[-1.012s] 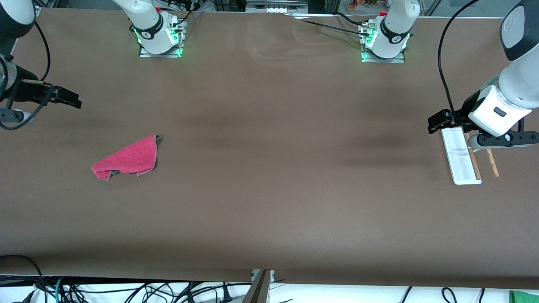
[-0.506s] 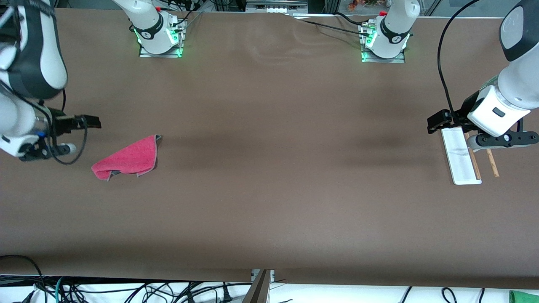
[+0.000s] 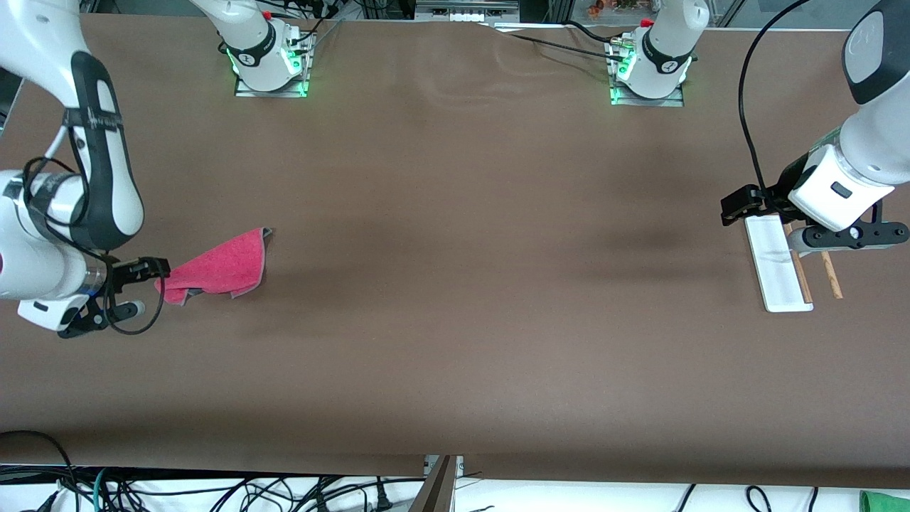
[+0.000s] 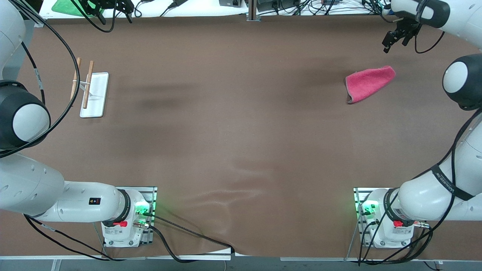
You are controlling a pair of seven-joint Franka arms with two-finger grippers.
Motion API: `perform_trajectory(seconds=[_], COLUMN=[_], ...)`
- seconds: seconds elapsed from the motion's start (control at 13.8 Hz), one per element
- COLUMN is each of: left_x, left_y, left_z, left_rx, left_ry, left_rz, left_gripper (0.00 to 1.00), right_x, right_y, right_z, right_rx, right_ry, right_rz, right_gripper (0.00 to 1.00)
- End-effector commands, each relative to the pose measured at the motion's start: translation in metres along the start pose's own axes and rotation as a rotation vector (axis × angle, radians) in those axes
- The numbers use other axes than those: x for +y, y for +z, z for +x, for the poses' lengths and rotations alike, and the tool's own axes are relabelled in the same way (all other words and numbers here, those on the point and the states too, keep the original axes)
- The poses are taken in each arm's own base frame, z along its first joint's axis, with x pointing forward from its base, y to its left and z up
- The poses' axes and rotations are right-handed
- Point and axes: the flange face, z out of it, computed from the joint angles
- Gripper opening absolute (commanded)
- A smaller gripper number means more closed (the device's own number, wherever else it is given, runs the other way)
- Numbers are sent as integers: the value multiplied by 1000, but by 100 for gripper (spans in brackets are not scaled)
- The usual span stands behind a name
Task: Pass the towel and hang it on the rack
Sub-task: 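Lower the right gripper onto the pink towel's edge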
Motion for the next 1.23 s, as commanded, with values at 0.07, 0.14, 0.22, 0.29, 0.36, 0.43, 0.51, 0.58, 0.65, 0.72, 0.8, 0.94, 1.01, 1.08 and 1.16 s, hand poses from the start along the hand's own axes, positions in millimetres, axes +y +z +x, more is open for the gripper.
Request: perform_trajectory(seconds=[0.07,0.14,0.22,0.29,0.36,0.43,0.51,0.58,0.65,0.72,0.8,0.94,1.01,1.08,1.16], left_x=[1,1,1,1,1,2,2,1,2,1,1,1,2,2,2], left_y=[-2,-2,-1,-1,-1,-1,-1,-1,-1,-2,-1,-1,-1,-1,-1], left_z=[-3,-3,-3,-3,-3,-3,-3,-3,-3,-3,-3,-3,-3,-3,-3], left_rx=[-6,-4,-6,-7,-6,-6,-6,-6,-6,-6,-7,-7,-7,-9,-7], left_ry=[21,21,21,21,21,22,22,21,22,21,21,21,22,22,22], left_rz=[-1,0,0,0,0,0,0,0,0,0,0,0,0,0,0], left_gripper=[100,100,100,100,100,100,100,100,100,100,100,100,100,100,100], right_x=[22,22,21,20,18,17,16,15,15,14,14,14,13,12,11], right_y=[34,38,49,52,57,64,75,82,88,92,98,108,115,117,119], right_z=[11,16,18,19,21,22,24,25,26,26,27,30,31,31,30], right_rx=[28,52,50,58,62,55,49,48,46,42,35,42,36,30,21], right_ry=[-12,-8,-6,9,30,30,32,30,30,31,50,62,68,92,105], right_rz=[-20,-26,-17,3,26,32,37,35,37,39,39,35,39,41,45], right_gripper=[100,100,100,100,100,100,100,100,100,100,100,100,100,100,100])
